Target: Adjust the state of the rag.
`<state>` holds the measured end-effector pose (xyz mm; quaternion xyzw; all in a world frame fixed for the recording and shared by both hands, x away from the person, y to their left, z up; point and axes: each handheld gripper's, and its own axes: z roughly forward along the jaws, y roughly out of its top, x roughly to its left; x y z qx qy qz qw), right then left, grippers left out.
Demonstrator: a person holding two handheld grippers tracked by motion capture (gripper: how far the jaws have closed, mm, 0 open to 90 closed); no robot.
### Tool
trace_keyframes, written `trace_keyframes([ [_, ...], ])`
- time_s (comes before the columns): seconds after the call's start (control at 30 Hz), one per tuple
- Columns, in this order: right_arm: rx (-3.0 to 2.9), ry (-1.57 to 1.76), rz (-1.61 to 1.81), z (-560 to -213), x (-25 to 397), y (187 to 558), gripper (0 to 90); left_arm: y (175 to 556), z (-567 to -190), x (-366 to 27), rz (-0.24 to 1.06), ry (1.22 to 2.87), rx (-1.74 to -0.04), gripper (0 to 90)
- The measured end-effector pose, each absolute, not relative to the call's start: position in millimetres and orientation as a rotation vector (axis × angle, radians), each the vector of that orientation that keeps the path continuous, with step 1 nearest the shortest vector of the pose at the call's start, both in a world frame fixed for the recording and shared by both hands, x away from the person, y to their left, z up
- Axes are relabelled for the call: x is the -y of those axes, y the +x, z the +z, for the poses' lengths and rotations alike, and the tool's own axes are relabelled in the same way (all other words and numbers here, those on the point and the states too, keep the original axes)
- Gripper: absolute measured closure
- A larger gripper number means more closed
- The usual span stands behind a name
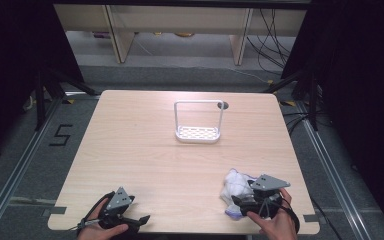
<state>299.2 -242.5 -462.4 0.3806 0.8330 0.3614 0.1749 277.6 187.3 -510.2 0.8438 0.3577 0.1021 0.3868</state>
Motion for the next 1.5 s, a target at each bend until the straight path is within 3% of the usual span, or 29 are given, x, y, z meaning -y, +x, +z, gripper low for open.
trace_keyframes([
  [0.17, -2.419, 1.095, 0.934, -470.5, 227.1, 312.4, 23.6, 277.8, -509.5, -188.1, 0.278, 2.173, -0.882, 14.8],
  [0.27, -2.451, 1.078, 0.874, -477.6, 226.9, 321.2, 32.0, 276.6, -510.1, -186.4, 0.273, 2.154, -0.887, 14.8],
  [0.47, -2.478, 0.985, 0.866, -475.7, 231.6, 329.2, 58.3, 276.3, -509.4, -187.0, 0.279, 2.171, -0.877, 14.8],
  [0.63, -2.440, 0.961, 0.856, -466.2, 231.9, 323.9, 67.1, 276.0, -508.9, -186.8, 0.279, 2.171, -0.875, 14.8],
  [1.13, -2.320, 0.825, 1.100, -395.4, 229.9, 318.7, 70.3, 277.9, -509.4, -187.6, 0.281, 2.166, -0.884, 14.9],
  [1.37, -2.356, 0.761, 1.202, -386.3, 190.8, 333.0, 70.2, 277.8, -509.4, -188.3, 0.285, 2.158, -0.894, 14.9],
  [1.5, -2.409, 0.743, 1.228, -399.9, 161.5, 349.7, 70.1, 278.1, -509.7, -188.2, 0.286, 2.152, -0.891, 14.9],
])
